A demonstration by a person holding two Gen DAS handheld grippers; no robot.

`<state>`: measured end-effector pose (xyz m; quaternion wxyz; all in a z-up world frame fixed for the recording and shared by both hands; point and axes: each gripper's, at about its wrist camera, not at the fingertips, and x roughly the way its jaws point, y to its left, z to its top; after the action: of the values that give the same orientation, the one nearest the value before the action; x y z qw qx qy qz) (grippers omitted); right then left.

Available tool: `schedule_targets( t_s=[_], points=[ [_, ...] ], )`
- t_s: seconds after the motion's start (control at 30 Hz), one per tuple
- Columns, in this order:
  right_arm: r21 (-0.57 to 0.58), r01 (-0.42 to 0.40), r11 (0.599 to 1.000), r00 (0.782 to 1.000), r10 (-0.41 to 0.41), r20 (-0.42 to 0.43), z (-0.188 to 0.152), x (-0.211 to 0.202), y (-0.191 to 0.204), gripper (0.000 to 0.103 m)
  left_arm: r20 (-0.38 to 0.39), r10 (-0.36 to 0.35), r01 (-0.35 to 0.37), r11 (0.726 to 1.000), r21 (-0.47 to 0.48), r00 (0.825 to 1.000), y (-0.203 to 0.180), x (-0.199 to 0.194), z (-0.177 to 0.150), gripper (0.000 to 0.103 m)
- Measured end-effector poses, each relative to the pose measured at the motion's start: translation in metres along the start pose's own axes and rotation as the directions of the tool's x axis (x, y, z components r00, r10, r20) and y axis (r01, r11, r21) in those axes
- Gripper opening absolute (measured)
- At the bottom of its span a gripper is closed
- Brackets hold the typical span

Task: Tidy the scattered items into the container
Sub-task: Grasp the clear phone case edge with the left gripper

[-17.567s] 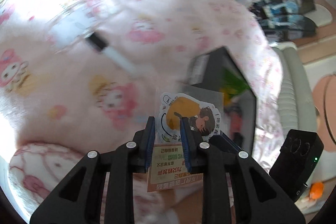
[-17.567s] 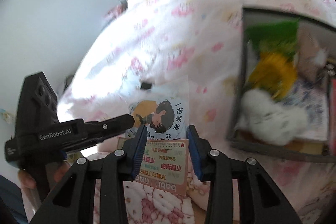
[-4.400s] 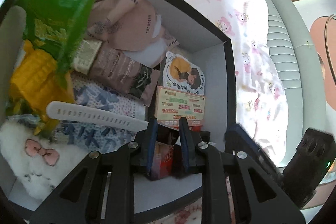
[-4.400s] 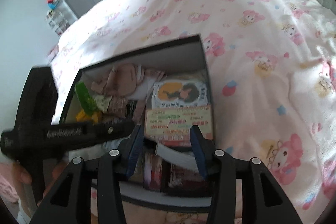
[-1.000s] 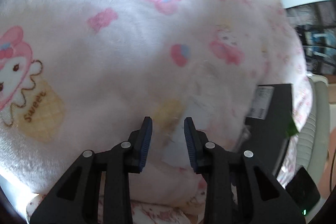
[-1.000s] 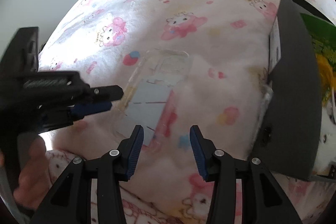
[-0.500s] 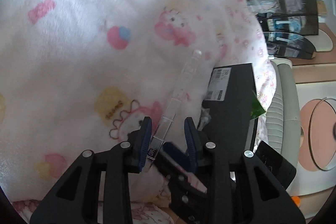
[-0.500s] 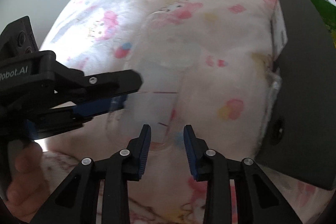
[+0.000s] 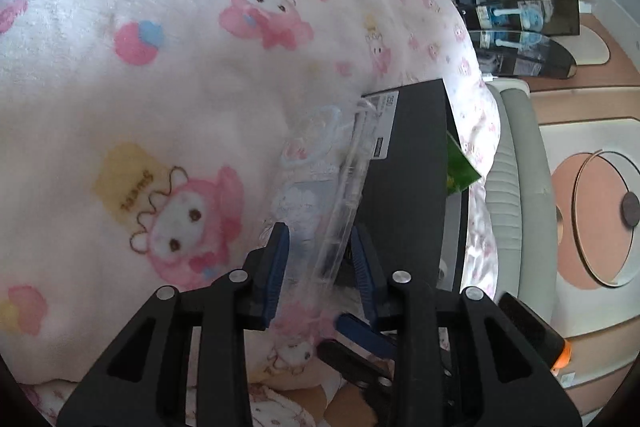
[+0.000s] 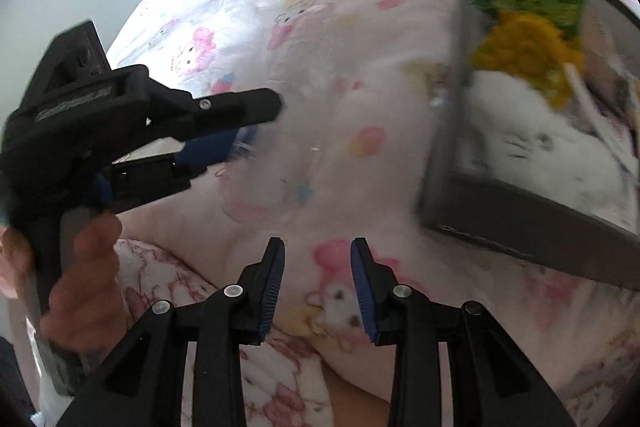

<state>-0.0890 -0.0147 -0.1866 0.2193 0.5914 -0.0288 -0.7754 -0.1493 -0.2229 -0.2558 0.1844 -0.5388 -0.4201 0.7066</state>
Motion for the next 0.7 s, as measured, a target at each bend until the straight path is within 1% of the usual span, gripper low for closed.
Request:
schedule_targets(
  t_s=[0.07,0.13,0.17,0.2,0.23,0.27,0.33,0.37,0.43,0.47,0.5,0.57,0.6,0.63,0.7],
  points=[
    [-0.005,-0.007,1.0,0.999,0.007,0.041,0.0,-0.01,0.0,0.03,-0.029,-0.015,0.015,1.0,0.015,0.999,-0.005,0.009,-0.001,0.031],
    [-0.012,-0.004,1.0,0.997,0.005,0.073,0.001,-0.019,0.001,0.03,-0.08,-0.053,0.055,0.998,0.025,0.995,-0.012,0.026,-0.003,0.031],
    [-0.023,-0.004,1.0,0.997,0.006,0.079,0.002,-0.019,0.002,0.031,-0.101,-0.058,0.062,0.998,0.03,0.993,-0.015,0.033,-0.005,0.031],
    [-0.032,-0.002,0.999,0.997,0.004,0.078,0.003,-0.019,0.003,0.031,-0.113,-0.049,0.054,0.998,0.042,0.992,-0.016,0.034,-0.006,0.031],
    [-0.036,0.002,0.999,0.998,0.0,0.07,0.004,-0.016,0.004,0.031,-0.111,-0.031,0.037,0.998,0.05,0.993,-0.017,0.035,-0.007,0.031],
    [-0.034,0.001,0.999,0.998,0.002,0.069,0.002,-0.016,0.003,0.031,-0.093,-0.018,0.022,0.999,0.044,0.996,-0.015,0.031,-0.006,0.031],
    [-0.025,0.005,1.0,0.998,-0.004,0.055,0.003,-0.007,0.0,0.031,-0.055,-0.022,0.023,1.0,0.005,0.998,-0.007,0.024,-0.002,0.032],
    [-0.019,0.014,1.0,0.999,-0.014,0.048,0.001,-0.006,-0.004,0.031,-0.032,-0.012,0.011,0.999,-0.032,0.999,0.001,0.021,0.0,0.033],
    [-0.008,0.036,0.999,0.999,-0.036,0.037,0.0,0.002,-0.009,0.031,-0.017,0.049,-0.05,0.996,-0.068,0.999,0.009,0.021,0.001,0.036],
    [0.004,0.046,0.999,0.998,-0.046,0.031,-0.001,0.006,-0.012,0.031,-0.035,0.097,-0.1,0.992,-0.083,0.995,0.013,0.025,0.002,0.036],
    [0.014,0.05,0.999,0.998,-0.05,0.026,-0.002,0.008,-0.014,0.031,-0.058,0.131,-0.136,0.987,-0.089,0.99,0.015,0.031,0.002,0.036],
    [0.043,0.08,0.996,0.997,-0.08,0.008,-0.002,0.019,-0.024,0.031,-0.09,0.177,-0.183,0.981,-0.061,0.98,0.013,0.04,0.0,0.036],
    [0.049,0.085,0.995,0.996,-0.085,0.0,-0.002,0.023,-0.028,0.031,-0.092,0.197,-0.202,0.978,-0.048,0.976,0.01,0.044,0.001,0.038],
    [0.056,0.082,0.995,0.997,-0.082,-0.006,0.0,0.029,-0.032,0.031,-0.094,0.228,-0.232,0.972,-0.031,0.969,0.008,0.049,0.001,0.039],
    [0.082,0.043,0.996,0.999,-0.043,-0.002,0.001,0.035,-0.04,0.04,-0.105,0.257,-0.261,0.965,-0.03,0.961,0.007,0.059,0.001,0.039]
  ],
)
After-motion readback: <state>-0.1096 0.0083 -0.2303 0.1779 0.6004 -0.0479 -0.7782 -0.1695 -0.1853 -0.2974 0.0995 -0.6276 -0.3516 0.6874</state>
